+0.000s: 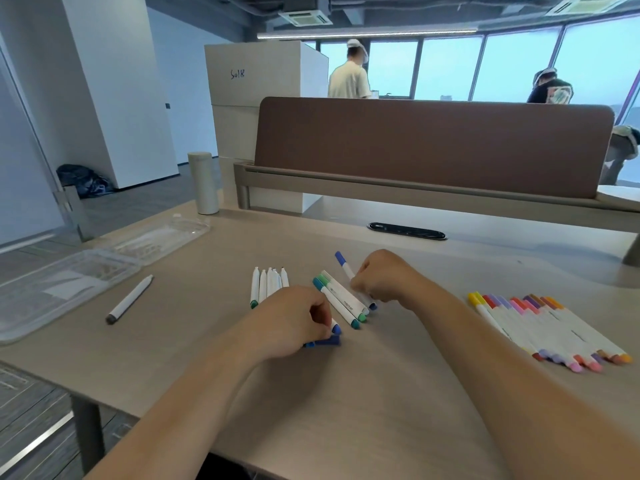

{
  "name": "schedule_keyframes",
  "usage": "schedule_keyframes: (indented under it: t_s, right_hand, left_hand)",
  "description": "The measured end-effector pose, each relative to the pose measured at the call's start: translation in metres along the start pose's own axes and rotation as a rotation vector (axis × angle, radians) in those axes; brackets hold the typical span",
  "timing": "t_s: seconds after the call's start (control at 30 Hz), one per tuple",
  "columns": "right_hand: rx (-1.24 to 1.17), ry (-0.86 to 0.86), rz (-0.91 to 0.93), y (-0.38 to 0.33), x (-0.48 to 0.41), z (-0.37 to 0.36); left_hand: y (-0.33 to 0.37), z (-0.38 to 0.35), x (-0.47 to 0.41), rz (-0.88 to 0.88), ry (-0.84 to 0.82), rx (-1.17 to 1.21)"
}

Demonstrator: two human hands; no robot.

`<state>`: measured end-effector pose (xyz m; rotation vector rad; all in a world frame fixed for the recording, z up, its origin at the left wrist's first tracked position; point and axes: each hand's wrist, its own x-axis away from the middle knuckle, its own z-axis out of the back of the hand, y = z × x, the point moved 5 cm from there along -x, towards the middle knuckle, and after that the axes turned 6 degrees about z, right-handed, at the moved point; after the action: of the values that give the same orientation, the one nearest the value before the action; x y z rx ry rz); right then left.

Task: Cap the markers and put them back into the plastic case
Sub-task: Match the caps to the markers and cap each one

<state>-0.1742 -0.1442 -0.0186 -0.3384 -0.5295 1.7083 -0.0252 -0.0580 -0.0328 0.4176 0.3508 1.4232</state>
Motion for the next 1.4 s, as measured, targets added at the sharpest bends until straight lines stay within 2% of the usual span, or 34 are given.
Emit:
schedule_keyframes:
  t_s: [0.13, 0.2, 0.27, 0.33, 0.63, 0.73, 0.87, 1.1, 1.27, 1.33, 1.4]
  right_hand:
    - [-0.215, -0.137, 0.151, -0.016, 0.028, 0.003]
    - [-0.244, -0.236, 0.23, -0.024, 0.042, 0.002]
    - [-0.22, -0.306, 0.281, -0.03, 0.051, -0.001]
    - [-0.177, -0.316, 0.31, -0.035, 0.057, -0.002]
    - [0.087, -0.151, 0.431, -0.064, 0.056, -0.006]
    - [0.096, -0.084, 0.469, -0.065, 0.055, -0.005]
    - [0.069, -0.028, 0.489, -0.058, 0.052, -0.007]
    - [0.106, 0.021, 0.471, -0.051, 0.049, -0.011]
    - [0.261, -0.086, 0.366, -0.041, 0.049, -0.005]
    - [0.276, -0.11, 0.315, -0.032, 0.046, 0.003]
    - [0.243, -0.079, 0.269, -0.023, 0.043, 0.012]
  left_hand:
    - [-0.007, 0.02, -0.003, 0.098, 0.22, 0.317]
    - [-0.013, 0.03, -0.003, 0.205, 0.313, 0.505]
    - [-0.018, 0.036, -0.004, 0.258, 0.335, 0.569]
    - [-0.019, 0.038, -0.004, 0.256, 0.316, 0.551]
    - [-0.014, 0.035, -0.001, 0.237, 0.301, 0.604]
    - [-0.013, 0.037, 0.001, 0.233, 0.251, 0.651]
    - [-0.011, 0.035, 0.001, 0.212, 0.218, 0.59]
    - [-0.011, 0.031, -0.004, 0.222, 0.251, 0.533]
    - [-0.009, 0.038, 0.0, 0.236, 0.295, 0.411]
    - [-0.009, 0.043, 0.004, 0.212, 0.254, 0.386]
    - [-0.004, 0.042, 0.009, 0.163, 0.139, 0.362]
